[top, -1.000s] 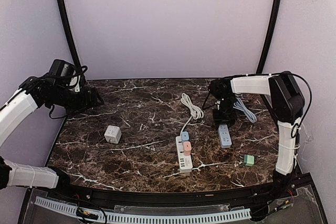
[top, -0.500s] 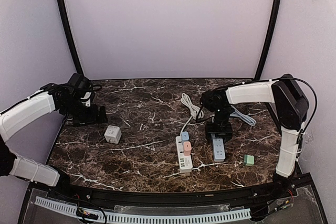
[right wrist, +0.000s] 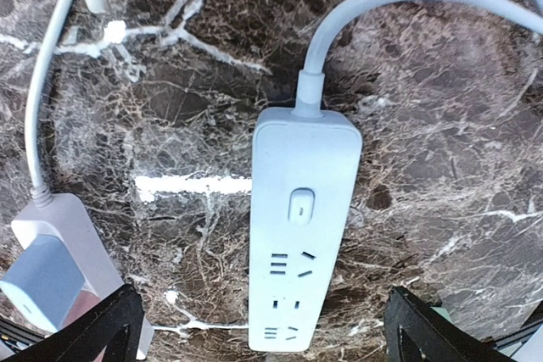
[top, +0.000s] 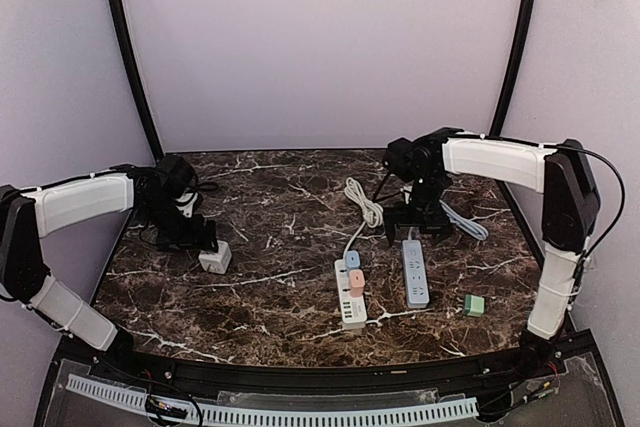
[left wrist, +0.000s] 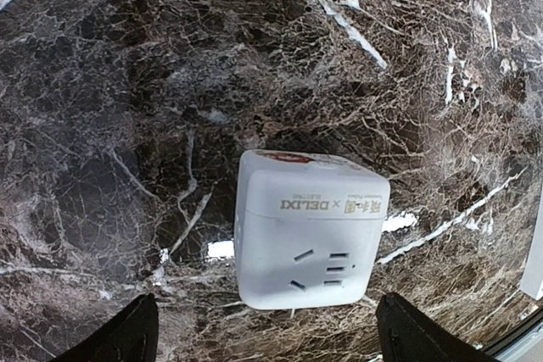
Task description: Insert the plug
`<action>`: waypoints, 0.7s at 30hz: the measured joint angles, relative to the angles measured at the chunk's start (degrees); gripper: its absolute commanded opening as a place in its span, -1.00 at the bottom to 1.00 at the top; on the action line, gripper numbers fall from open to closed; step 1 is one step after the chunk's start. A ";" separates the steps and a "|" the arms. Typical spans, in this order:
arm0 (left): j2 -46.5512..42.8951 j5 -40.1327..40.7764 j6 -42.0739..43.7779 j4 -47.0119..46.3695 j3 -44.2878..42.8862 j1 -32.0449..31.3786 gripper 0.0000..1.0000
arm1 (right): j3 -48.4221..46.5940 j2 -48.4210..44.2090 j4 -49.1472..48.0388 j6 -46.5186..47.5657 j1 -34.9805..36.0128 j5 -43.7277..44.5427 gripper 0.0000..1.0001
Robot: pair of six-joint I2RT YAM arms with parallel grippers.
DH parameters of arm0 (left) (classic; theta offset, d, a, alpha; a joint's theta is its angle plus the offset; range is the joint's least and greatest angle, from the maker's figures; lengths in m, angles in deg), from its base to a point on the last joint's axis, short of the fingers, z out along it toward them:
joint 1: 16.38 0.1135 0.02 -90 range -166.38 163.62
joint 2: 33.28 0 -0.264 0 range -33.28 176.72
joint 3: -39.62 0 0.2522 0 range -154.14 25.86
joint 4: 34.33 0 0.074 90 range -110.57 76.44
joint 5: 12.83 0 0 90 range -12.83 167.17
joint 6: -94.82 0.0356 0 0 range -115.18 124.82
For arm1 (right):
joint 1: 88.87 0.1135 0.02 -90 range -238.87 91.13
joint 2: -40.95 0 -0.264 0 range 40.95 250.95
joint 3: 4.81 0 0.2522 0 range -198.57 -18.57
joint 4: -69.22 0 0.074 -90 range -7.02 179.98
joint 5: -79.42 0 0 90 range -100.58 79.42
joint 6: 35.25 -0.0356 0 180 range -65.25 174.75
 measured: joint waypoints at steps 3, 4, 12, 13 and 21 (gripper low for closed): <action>0.81 -0.42 0.81 -0.81 0.48 -0.72 0.80 | -1.73 -1.18 1.11 0.83 -0.48 1.14 0.97; 0.98 -0.48 0.96 -1.03 0.68 -1.05 0.80 | -2.03 -1.57 1.42 1.03 -0.72 1.38 0.97; 3.58 -0.37 2.49 -3.04 1.27 -2.97 0.76 | -2.14 -5.29 2.84 1.46 -1.62 3.02 0.97; 3.96 -0.28 2.71 -3.13 1.27 -3.06 0.74 | -1.99 -5.79 2.84 1.46 -1.64 3.06 0.97; 5.73 1.22 4.24 -4.28 1.60 -4.15 0.62 | 0.15 -8.00 2.84 1.44 -1.79 3.58 0.97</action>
